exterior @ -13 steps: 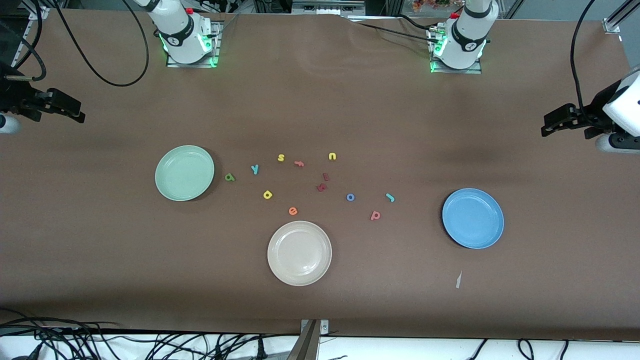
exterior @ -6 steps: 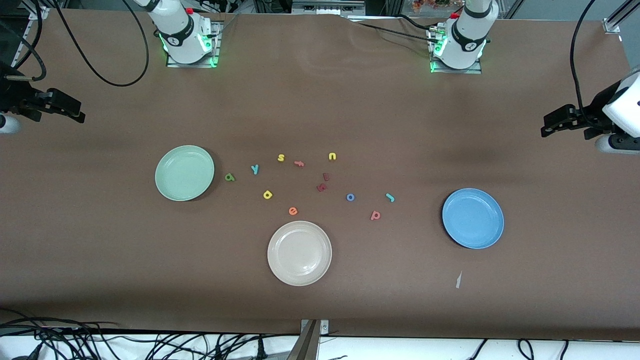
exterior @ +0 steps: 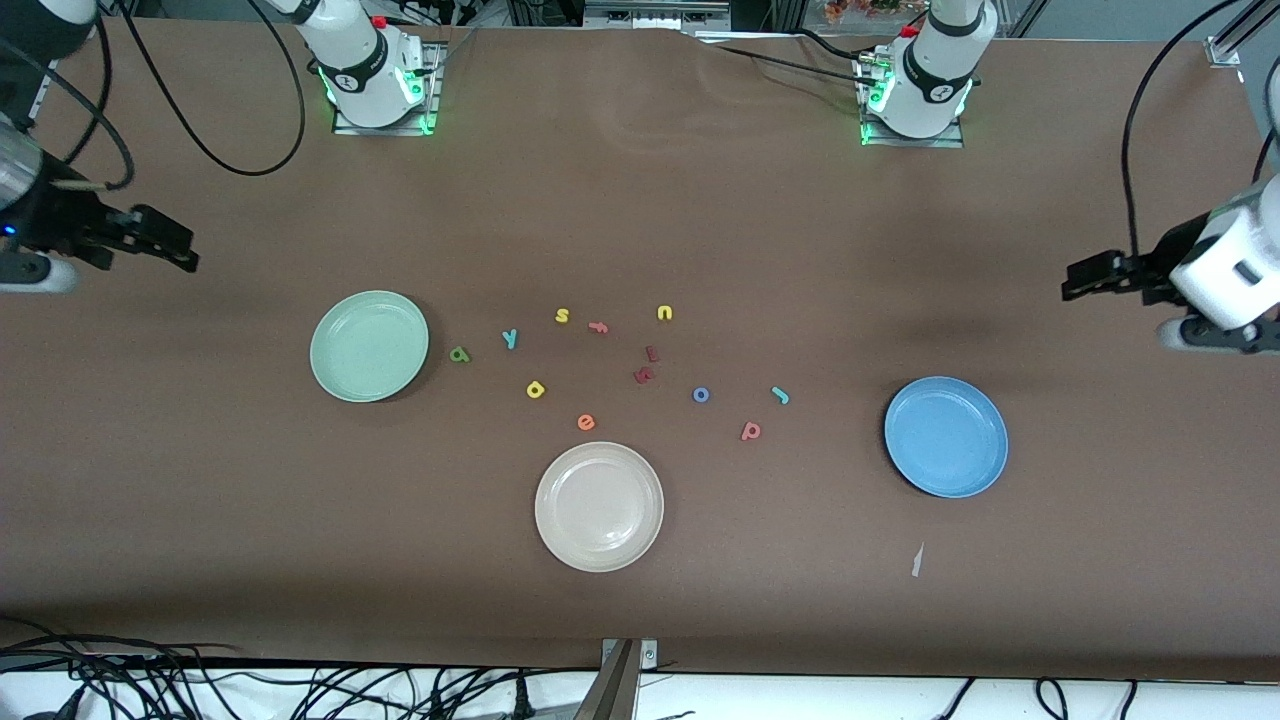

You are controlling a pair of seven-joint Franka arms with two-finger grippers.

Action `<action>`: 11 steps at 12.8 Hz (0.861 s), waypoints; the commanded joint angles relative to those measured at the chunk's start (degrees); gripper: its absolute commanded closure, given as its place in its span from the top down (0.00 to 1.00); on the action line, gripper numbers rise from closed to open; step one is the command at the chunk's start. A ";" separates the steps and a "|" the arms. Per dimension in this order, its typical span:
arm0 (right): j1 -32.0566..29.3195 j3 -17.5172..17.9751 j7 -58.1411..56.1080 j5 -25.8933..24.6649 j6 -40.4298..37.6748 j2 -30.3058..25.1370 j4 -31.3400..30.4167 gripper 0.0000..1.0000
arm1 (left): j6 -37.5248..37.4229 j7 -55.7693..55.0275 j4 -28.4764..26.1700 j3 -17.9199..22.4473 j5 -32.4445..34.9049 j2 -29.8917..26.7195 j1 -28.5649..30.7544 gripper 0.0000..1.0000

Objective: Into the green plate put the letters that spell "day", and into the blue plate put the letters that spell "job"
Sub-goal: 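Grasp the yellow letter with the right gripper while the left gripper grasps teal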

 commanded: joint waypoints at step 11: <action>20.96 -0.01 21.02 0.81 26.44 27.34 0.54 1.00 | 25.81 -36.28 -0.87 -0.35 -6.16 18.42 -17.81 1.00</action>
